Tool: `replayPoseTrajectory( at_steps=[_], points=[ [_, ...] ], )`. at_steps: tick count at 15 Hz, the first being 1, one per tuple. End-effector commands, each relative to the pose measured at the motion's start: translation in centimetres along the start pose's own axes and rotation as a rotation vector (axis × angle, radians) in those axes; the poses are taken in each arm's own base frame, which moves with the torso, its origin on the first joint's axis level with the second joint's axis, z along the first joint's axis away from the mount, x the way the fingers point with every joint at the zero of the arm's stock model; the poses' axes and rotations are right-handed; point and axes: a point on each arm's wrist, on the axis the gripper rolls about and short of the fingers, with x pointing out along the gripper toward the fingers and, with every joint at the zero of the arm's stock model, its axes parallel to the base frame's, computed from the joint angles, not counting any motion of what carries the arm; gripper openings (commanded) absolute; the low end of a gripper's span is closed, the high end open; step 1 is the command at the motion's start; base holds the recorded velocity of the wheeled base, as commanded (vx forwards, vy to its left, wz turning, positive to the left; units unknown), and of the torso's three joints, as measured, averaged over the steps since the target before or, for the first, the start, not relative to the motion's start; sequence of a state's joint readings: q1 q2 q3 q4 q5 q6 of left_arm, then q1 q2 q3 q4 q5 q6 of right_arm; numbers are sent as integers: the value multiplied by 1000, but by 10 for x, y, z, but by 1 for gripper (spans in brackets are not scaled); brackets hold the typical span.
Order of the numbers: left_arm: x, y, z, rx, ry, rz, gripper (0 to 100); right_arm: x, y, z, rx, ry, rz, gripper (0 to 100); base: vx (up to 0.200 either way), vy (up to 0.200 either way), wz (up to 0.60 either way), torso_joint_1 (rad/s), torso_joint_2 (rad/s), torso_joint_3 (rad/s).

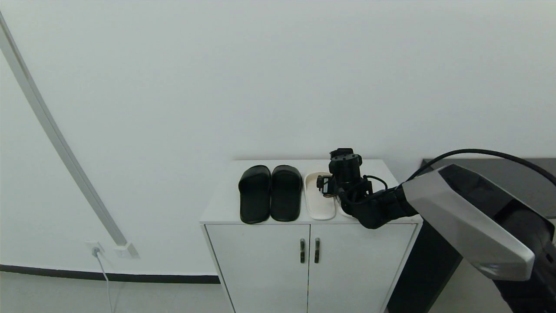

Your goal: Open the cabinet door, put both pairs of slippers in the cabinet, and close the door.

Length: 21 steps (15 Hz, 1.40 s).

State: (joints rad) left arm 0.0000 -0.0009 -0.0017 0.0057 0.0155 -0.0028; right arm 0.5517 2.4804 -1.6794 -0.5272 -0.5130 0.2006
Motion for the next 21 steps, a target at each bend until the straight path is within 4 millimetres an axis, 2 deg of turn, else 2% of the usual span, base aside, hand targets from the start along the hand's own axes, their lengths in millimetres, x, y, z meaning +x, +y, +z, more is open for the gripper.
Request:
replayPoseTrajectory(
  at_steps=[1, 4, 5, 9, 11, 13, 14, 16, 18, 21],
  points=[
    [0, 0, 0, -2, 0, 1, 0, 14, -3, -9, -12, -20, 12, 100, 0, 0, 0, 0, 0, 0],
    [0, 0, 0, -2, 1, 1, 0, 16, -3, -9, -19, -22, 20, 100, 0, 0, 0, 0, 0, 0],
    [0, 0, 0, -2, 0, 1, 0, 16, -3, -9, -19, -22, 20, 0, 0, 0, 0, 0, 0, 0],
    [0, 0, 0, -5, 1, 1, 0, 14, -2, -7, -18, -25, 22, 0, 0, 0, 0, 0, 0, 0],
    [0, 0, 0, -8, 1, 1, 0, 7, -4, 2, -13, -34, 24, 0, 0, 0, 0, 0, 0, 0],
    [0, 0, 0, -8, 0, 1, 0, -8, -8, 19, -7, -46, 27, 0, 0, 0, 0, 0, 0, 0],
    [0, 0, 0, -8, 1, 1, 0, -32, -13, 40, -1, -59, 39, 0, 0, 0, 0, 0, 0, 0],
    [0, 0, 0, -8, 1, 4, 0, -84, -19, 62, -9, -51, 99, 0, 0, 0, 0, 0, 0, 0],
    [0, 0, 0, -5, 1, 3, 0, -132, -26, 70, -26, -27, 190, 0, 0, 0, 0, 0, 0, 0],
    [0, 0, 0, -3, 0, 1, 0, -197, -36, 65, -51, 5, 361, 0, 0, 0, 0, 0, 0, 0]
  ],
)
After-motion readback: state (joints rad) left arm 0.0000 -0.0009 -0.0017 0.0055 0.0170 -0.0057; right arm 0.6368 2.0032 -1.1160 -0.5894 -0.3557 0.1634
